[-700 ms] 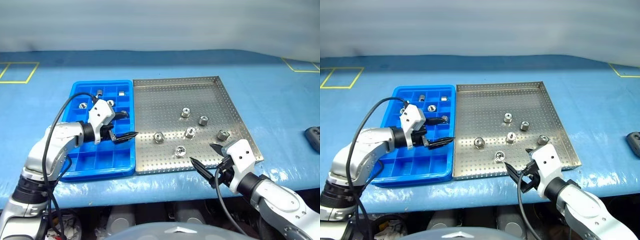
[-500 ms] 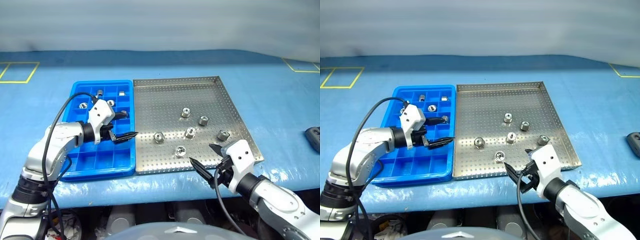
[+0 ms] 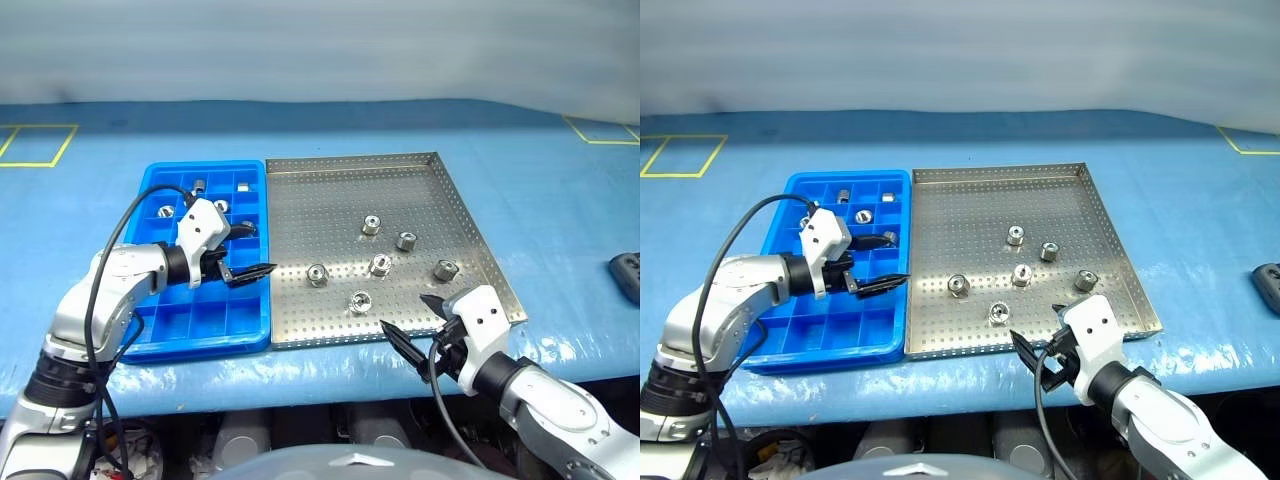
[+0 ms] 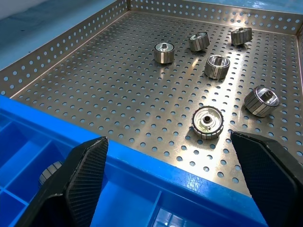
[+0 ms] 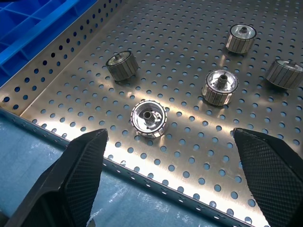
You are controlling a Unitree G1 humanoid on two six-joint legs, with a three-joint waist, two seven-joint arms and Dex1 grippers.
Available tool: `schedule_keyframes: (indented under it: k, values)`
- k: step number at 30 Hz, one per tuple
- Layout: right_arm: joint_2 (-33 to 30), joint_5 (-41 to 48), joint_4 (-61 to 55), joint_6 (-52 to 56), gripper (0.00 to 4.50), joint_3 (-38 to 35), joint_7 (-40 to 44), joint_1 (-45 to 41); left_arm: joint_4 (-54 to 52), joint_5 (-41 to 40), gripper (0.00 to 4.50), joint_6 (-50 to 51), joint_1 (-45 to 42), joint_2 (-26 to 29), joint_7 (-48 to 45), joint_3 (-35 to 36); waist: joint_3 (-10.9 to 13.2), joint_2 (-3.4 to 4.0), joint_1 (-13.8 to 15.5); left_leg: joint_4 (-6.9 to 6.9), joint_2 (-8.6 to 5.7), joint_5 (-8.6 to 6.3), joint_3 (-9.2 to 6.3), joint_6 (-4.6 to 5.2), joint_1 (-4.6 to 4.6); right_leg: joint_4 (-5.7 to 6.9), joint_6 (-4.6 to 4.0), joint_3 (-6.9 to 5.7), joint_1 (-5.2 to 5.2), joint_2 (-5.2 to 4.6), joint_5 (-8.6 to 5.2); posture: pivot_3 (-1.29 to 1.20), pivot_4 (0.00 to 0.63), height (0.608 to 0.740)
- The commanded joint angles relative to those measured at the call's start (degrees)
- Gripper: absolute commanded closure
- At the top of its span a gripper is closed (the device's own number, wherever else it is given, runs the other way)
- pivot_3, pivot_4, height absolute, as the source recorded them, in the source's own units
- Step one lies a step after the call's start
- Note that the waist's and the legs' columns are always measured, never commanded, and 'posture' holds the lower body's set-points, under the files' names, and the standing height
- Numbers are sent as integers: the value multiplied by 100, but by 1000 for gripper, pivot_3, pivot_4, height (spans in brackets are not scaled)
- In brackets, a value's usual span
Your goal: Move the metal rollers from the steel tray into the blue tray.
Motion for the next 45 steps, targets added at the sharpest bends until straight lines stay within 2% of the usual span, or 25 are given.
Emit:
schedule_keyframes:
  k: [1, 31, 36, 45]
  values:
    - [-48, -3, -227, -165, 24, -107, 22, 5, -156, -54, 0, -82, -12, -25, 6, 53, 0, 0, 1, 0, 0, 0, 0, 0, 0, 0, 0, 0, 0, 0, 0, 5, 150, 740]
    - [-52, 69, -227, -543, 24, -42, -202, 375, -71, -25, 0, 79, -474, 47, -257, -266, 0, 0, -60, 2, 0, 0, 1, 0, 0, 0, 0, 1, 0, 0, 0, -31, 150, 740]
    - [-43, 132, -227, -527, 24, -135, -218, 334, 165, 63, 0, -129, -864, 93, -656, -513, -1, -1, -42, 2, -4, 0, 0, 0, 0, 0, 0, 0, 1, 1, 0, -22, 150, 740]
    - [115, 59, -227, -387, 24, -27, -279, 91, 1766, 980, 0, -941, -2618, -342, -1633, -1816, -2, -3, 6, 7, -14, 0, 12, 1, -5, 0, 1, 0, 2, 3, 1, -7, 150, 740]
